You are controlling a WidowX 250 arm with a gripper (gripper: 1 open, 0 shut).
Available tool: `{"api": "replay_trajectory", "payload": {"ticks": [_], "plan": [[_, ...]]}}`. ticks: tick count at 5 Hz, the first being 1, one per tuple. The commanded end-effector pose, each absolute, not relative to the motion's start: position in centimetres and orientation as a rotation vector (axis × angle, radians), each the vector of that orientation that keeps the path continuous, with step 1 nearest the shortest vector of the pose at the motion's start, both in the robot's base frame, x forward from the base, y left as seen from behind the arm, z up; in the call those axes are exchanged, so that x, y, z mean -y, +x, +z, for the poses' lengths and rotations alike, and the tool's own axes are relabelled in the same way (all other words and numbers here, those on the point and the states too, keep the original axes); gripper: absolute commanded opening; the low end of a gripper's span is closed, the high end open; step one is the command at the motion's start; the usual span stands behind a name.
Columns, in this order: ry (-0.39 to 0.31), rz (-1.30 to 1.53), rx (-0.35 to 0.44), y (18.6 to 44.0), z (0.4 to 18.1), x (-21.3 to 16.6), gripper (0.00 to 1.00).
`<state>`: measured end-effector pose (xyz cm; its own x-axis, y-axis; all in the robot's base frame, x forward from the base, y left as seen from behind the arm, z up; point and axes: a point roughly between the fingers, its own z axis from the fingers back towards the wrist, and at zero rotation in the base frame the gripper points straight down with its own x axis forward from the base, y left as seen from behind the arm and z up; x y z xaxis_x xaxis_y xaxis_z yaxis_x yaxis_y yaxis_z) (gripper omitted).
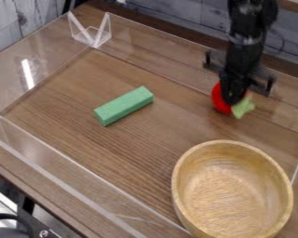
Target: Move the red object to the left side of the table
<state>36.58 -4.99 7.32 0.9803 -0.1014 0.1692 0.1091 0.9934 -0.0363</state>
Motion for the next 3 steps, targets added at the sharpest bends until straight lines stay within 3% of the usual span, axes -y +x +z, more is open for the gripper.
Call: {"api": "replay_trajectory", "payload": {"ticks": [1,2,3], "plan": [[-0.03,-0.052,0.301,36.8,13.6,2.8,0.0],[-0.015,0.02,0.349,36.2,16.5,-0.6,0.0],[0.015,0.109,0.356,34.8,17.6,-5.4,0.0]]}}
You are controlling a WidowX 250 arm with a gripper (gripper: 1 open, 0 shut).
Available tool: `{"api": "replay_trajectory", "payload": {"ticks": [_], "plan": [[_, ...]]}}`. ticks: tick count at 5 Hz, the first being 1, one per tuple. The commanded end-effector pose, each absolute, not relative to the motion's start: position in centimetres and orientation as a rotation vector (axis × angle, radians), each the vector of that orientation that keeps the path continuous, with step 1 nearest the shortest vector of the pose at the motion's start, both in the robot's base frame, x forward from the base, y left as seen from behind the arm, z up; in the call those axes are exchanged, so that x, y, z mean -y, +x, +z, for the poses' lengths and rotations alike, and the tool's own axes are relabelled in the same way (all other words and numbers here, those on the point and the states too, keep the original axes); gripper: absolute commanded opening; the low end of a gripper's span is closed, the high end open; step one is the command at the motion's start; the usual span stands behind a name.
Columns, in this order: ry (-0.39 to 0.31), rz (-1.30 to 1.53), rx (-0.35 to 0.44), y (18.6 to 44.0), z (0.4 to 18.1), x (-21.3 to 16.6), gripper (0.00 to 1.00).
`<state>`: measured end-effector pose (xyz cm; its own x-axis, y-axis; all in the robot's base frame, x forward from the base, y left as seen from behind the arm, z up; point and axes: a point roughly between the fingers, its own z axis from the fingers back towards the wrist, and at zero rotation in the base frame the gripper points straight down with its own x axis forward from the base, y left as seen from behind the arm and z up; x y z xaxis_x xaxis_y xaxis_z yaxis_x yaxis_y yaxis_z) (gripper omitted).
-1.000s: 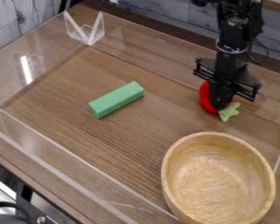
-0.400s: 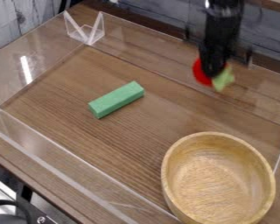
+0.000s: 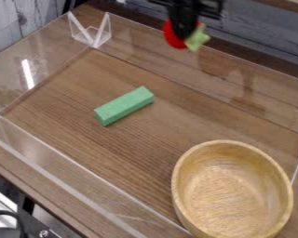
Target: Move the red object to the left side of the table
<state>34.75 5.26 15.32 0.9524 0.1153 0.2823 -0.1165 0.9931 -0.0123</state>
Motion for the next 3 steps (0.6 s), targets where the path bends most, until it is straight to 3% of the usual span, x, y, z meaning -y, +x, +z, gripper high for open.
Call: {"api": "replay_trajectory", "payload": {"ticks": [1,3], "plan": [[0.055,0.161,0.348,33.1,17.6,-10.0,0.0],[0.119,0.236,0.329,30.0,15.9,-18.4,0.0]]}}
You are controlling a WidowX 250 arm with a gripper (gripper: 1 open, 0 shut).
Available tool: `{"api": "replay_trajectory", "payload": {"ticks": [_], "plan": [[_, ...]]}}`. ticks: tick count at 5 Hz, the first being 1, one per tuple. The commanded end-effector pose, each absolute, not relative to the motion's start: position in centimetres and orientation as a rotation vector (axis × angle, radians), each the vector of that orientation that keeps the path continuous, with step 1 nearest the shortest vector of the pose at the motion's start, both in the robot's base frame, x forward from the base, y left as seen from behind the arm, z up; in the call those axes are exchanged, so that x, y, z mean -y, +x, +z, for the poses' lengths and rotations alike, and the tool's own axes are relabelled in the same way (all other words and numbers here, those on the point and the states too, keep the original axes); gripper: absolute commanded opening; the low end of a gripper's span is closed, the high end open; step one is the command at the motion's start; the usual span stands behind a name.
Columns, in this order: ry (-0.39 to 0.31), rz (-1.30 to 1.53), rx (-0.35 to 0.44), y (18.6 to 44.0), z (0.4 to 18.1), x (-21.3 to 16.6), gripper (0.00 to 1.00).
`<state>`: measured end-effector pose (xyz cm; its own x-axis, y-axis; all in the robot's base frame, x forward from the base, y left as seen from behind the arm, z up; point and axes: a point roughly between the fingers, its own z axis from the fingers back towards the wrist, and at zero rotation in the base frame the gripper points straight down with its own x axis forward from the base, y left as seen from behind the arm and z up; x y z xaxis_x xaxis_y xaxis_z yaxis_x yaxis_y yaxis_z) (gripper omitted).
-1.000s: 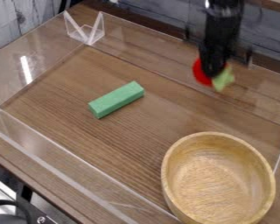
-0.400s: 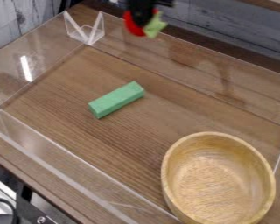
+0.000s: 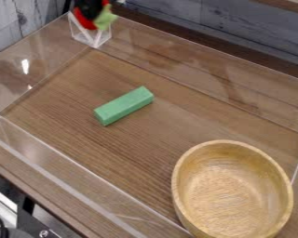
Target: Move the red object to the left side of the table
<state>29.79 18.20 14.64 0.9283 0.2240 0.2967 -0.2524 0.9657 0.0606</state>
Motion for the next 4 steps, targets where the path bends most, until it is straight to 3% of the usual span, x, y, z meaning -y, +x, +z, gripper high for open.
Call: {"api": "replay_trajectory", "payload": {"ticks": [1,4], "plan": [[0.143,0.26,0.321,29.3,14.5,-21.0,0.0],[0.209,0.298,0.261,31.5,8.3,-21.0,0.0]]}}
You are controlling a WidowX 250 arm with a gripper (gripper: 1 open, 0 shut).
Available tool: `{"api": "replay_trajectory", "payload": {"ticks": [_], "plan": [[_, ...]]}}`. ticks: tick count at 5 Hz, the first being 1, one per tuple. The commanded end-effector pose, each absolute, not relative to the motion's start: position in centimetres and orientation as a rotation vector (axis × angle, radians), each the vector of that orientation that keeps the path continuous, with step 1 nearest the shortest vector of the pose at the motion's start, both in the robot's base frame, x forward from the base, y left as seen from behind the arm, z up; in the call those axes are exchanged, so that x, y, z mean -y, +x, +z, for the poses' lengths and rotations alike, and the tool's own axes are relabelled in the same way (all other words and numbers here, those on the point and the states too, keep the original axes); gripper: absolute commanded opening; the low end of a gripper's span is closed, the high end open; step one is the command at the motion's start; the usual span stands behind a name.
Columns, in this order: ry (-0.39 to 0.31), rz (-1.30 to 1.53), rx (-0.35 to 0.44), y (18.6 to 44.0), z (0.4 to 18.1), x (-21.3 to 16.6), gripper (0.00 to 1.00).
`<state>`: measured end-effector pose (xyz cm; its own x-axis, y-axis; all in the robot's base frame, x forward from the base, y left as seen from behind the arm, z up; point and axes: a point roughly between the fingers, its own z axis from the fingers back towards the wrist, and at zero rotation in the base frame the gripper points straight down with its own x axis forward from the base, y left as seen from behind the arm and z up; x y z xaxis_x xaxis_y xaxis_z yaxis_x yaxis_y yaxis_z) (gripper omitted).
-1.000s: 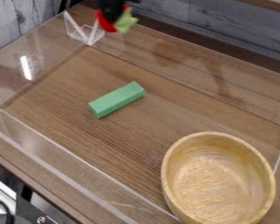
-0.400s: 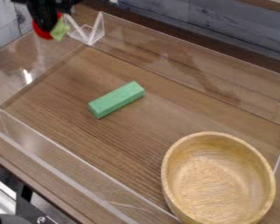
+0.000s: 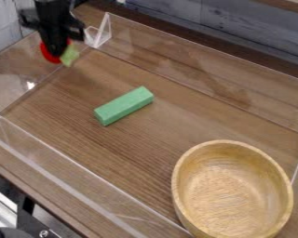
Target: Move the red object to the left side of the table
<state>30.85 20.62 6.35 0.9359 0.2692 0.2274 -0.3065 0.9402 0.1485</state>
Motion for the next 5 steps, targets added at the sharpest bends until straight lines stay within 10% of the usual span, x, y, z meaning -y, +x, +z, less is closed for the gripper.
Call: {"api": "replay_trajectory", "payload": {"ticks": [1,5], "plan": [[0.221,0.301,0.242,32.2,6.3,-21.2,0.0],[0.254,0.353,0.22,33.4,3.6,-21.4,0.0]]}}
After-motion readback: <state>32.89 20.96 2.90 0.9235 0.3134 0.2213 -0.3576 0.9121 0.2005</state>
